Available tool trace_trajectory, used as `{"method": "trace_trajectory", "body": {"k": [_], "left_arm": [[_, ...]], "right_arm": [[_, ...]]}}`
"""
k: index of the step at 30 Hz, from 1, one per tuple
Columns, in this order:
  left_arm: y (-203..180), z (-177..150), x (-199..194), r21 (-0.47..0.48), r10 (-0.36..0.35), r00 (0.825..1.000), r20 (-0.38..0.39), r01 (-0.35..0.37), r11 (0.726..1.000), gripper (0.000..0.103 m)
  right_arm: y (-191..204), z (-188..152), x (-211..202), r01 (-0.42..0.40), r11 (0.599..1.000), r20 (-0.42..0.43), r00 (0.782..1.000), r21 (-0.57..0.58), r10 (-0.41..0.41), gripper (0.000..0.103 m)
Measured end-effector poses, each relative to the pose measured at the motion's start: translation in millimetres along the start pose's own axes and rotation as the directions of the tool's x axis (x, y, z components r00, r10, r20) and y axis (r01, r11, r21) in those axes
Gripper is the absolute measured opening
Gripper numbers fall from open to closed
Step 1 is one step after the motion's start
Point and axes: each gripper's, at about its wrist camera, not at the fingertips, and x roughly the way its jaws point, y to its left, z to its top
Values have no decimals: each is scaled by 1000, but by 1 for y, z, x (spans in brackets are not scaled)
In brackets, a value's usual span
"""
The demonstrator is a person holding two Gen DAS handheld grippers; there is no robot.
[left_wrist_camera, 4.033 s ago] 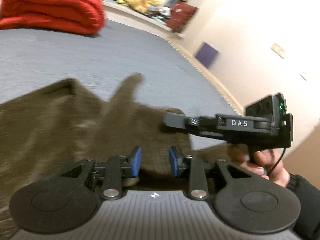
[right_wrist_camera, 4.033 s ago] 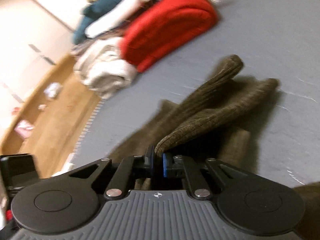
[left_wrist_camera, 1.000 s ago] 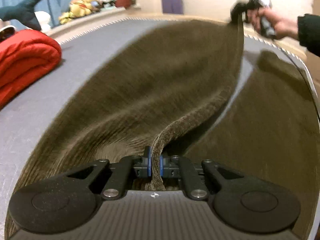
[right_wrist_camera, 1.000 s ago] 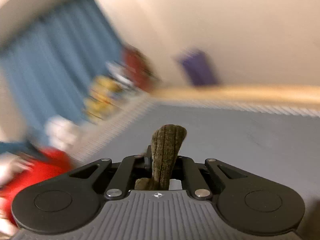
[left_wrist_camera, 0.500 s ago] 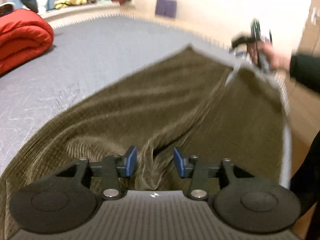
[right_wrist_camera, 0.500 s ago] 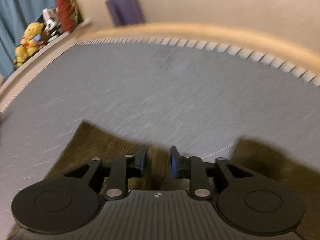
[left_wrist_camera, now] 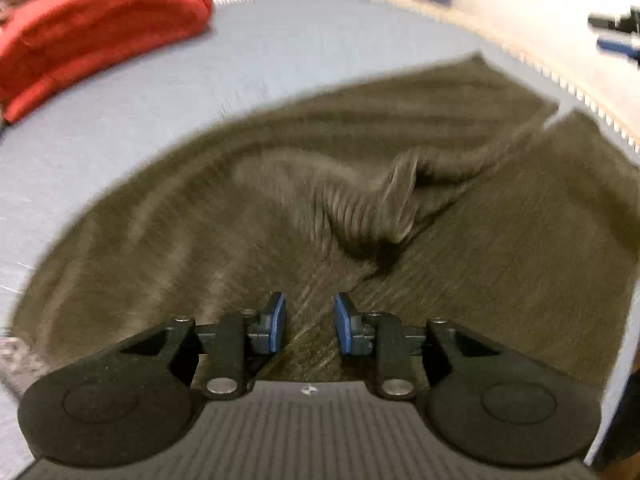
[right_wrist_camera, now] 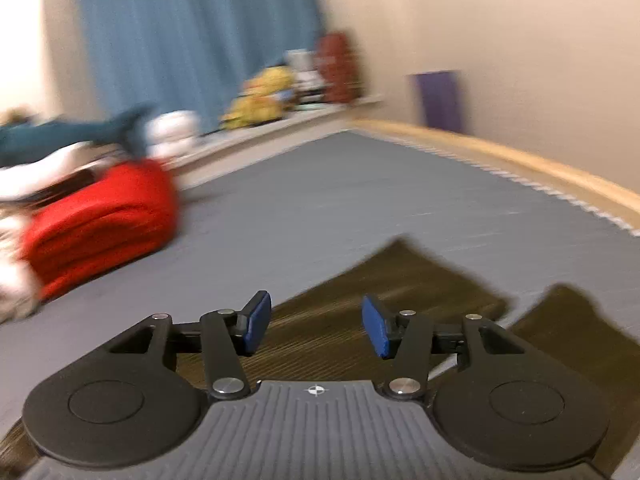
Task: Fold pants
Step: 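Lay the pants flat and open both tools, then grasp the striped waistband with the left tool while the right tool grasps it too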
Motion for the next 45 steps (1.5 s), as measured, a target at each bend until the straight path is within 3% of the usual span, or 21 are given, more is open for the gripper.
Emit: {"method": "trace_trajectory", "body": {"k": [5, 7, 9, 15, 20, 26, 29, 30, 32, 33, 34, 36, 41, 43, 45], "left_arm": [[2, -1, -73, -82, 136, 986, 97, -129, 988, 30], [1, -6, -105, -98, 240, 962, 128, -228, 969, 30], [3, -10, -130, -126, 300, 944, 140, -284, 951, 30], [10, -22, -182, -197, 385, 909, 158, -353, 915, 30], [23, -30, -197, -212, 414, 896, 162, -379, 901, 30], [62, -34, -160, -230, 403, 905, 139, -366, 902, 30], [94, -41, -140, -291, 378, 911, 162, -322, 901, 31], [104, -46, -134, -319, 358, 919, 166, -293, 901, 34], [128, -49, -118, -381, 300, 949, 94, -244, 892, 34], [138, -48, -113, -414, 291, 953, 81, -233, 880, 36], [144, -48, -112, -432, 285, 954, 95, -219, 875, 48], [155, -49, -98, -443, 258, 964, 68, -202, 873, 60], [171, -50, -68, -470, 251, 968, -11, -227, 853, 67], [180, -51, -56, -502, 243, 969, -39, -229, 834, 78], [185, -56, -45, -532, 239, 968, -74, -241, 812, 82]], "right_arm": [[73, -29, -36, -214, 967, -39, 977, -138, 210, 56], [103, -36, -49, -265, 942, -56, 964, -207, 259, 56], [128, -40, -52, -298, 920, -73, 955, -257, 289, 56], [194, -68, -78, -440, 833, -164, 898, -335, 408, 56], [237, -94, -97, -536, 752, -219, 844, -385, 490, 56], [264, -140, -86, -606, 663, -341, 796, -440, 501, 48], [275, -168, -85, -630, 609, -397, 776, -481, 490, 45], [276, -177, -85, -640, 594, -413, 768, -488, 489, 45], [280, -194, -84, -664, 556, -453, 747, -500, 486, 45], [280, -201, -87, -671, 539, -463, 742, -510, 485, 45], [283, -208, -89, -676, 516, -473, 737, -525, 483, 45], [282, -220, -92, -688, 480, -488, 725, -544, 486, 45], [294, -243, -91, -742, 391, -568, 669, -545, 479, 46], [301, -253, -91, -757, 351, -595, 652, -552, 471, 48], [308, -263, -89, -776, 312, -625, 628, -548, 463, 50]]}}
